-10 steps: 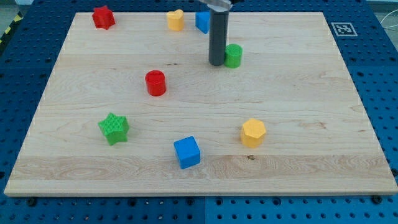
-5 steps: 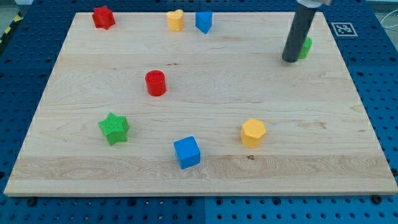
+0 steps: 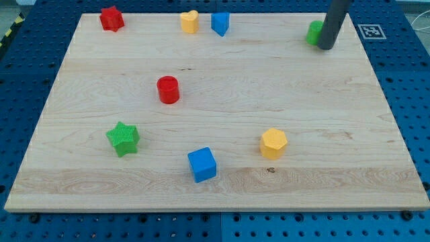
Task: Push the green circle to the top right
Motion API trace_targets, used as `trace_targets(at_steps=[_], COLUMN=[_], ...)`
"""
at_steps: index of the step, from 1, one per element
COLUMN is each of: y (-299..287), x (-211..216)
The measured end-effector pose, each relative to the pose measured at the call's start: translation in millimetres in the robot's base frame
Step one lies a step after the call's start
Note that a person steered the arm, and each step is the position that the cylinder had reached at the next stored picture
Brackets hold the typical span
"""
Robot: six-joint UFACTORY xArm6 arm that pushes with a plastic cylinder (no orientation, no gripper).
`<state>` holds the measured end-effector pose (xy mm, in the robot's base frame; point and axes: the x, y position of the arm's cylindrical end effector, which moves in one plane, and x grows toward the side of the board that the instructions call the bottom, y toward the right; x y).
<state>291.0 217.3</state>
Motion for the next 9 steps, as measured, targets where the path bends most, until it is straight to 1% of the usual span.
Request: trace_targets(at_steps=[1,2,3,5,6,9], y=[0,-18,-35,-30,-20,-24], x=[-4,5,3,-37,-46,-46])
